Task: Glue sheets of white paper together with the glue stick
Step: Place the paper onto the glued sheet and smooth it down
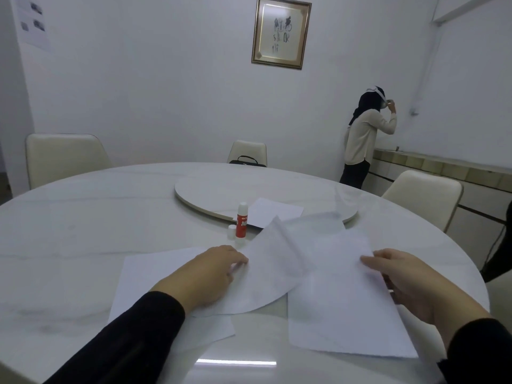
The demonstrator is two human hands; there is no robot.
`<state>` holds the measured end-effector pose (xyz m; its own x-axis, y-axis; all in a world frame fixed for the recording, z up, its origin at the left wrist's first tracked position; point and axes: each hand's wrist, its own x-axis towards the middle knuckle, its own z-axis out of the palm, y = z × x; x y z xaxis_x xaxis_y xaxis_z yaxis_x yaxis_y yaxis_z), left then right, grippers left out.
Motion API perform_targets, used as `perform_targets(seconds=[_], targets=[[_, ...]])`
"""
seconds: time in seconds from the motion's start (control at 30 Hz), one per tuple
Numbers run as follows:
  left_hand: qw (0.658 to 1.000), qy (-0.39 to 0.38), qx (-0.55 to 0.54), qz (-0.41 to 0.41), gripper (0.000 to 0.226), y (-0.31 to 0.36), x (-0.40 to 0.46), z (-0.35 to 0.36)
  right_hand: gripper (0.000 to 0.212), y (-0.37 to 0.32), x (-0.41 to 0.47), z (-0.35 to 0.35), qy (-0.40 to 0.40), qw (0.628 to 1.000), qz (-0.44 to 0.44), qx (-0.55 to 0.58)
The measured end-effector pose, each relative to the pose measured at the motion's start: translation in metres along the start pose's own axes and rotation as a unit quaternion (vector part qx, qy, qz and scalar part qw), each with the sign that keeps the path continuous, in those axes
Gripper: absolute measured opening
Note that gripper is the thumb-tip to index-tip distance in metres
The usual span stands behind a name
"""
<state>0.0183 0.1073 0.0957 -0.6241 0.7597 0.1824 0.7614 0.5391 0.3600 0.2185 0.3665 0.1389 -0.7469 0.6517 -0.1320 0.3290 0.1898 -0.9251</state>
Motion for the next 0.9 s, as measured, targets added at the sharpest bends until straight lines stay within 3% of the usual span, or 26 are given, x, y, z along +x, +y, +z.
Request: perform_targets(seconds=[0.07,0.17,0.3,0.47,0.6,0.8,0.9], targets=[[1.000,-0.005,-0.017,0.010,0.046,0.005,-0.002,0.002,0.024,-0.002,-0.003,0.003,-0.031,0.999,0.012,-0.001],[0.999,0.017,-0.028,0.025,0.032,0.016,-0.005,0.005,0.027,-0.001,-0.005,0.009,-0.055,0.997,0.035,0.041],[0.994,0.022,-0.063,0.082,0.043,0.035,-0.009,0.011,0.040,0.005,-0.009,0.019,-0.025,0.999,0.027,0.038],[0.974,-0.025,-0.075,0.211,0.066,0.077,-0.019,0.028,0.012,0.011,-0.012,0.028,-0.031,0.999,-0.006,-0.025],[0.965,-0.050,0.017,0.259,0.061,0.095,-0.018,0.038,0.008,0.014,-0.015,0.030,-0.017,1.000,-0.013,-0.013],[0.971,-0.018,0.018,0.237,0.062,0.093,-0.019,0.042,0.039,0.007,-0.017,0.016,-0.072,0.989,0.039,0.121],[0.974,-0.029,0.010,0.225,0.071,0.095,-0.022,0.040,0.055,0.006,-0.018,0.012,-0.108,0.986,0.040,0.120]])
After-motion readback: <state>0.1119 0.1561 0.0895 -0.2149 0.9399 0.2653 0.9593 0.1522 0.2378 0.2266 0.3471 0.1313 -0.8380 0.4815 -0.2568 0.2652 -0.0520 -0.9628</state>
